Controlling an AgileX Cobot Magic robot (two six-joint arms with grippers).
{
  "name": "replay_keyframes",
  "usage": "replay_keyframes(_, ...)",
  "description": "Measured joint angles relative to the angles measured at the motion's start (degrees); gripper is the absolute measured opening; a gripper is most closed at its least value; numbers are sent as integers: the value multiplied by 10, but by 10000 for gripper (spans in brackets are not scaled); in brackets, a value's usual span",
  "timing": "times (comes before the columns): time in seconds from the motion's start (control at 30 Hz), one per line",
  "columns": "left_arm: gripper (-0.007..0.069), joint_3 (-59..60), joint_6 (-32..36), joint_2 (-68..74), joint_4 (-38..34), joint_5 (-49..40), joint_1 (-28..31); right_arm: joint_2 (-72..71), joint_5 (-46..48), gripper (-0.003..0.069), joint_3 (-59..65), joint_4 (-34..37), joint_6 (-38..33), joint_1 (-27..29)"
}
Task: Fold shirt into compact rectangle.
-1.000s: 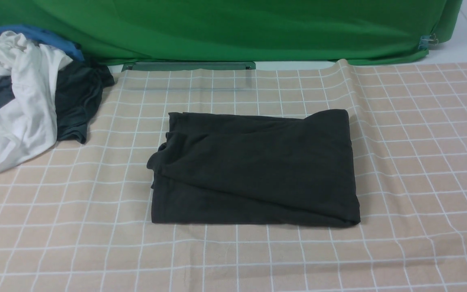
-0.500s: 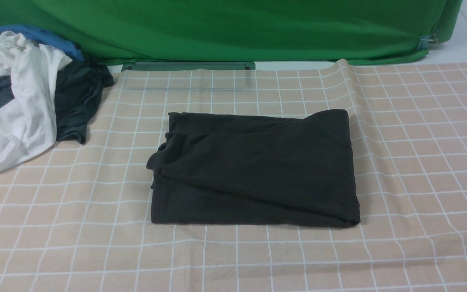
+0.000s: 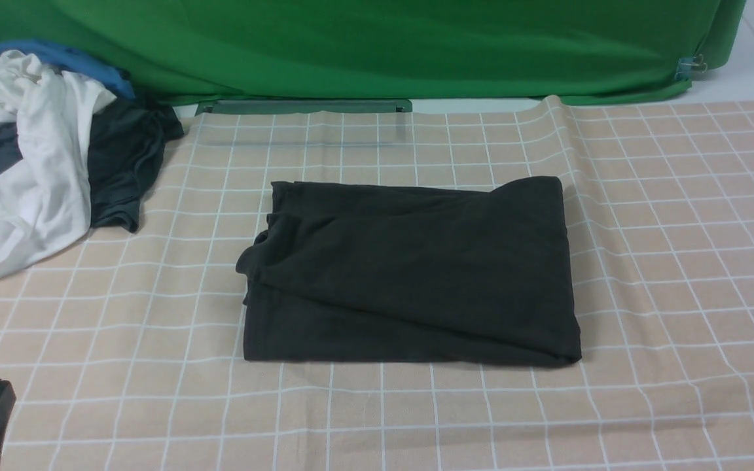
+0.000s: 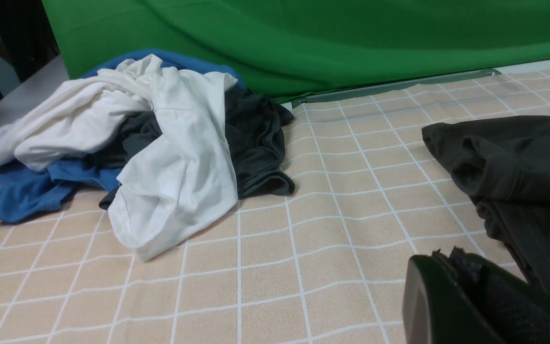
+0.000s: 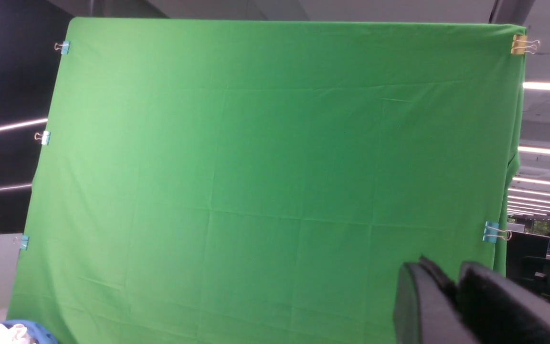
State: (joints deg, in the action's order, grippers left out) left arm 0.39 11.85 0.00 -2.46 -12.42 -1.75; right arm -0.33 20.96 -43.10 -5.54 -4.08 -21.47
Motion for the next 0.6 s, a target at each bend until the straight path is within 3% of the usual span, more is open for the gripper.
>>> replay_keyframes(0.6, 19, 0, 0, 0, 0, 0, 0, 0, 0, 177, 0, 0, 0, 0)
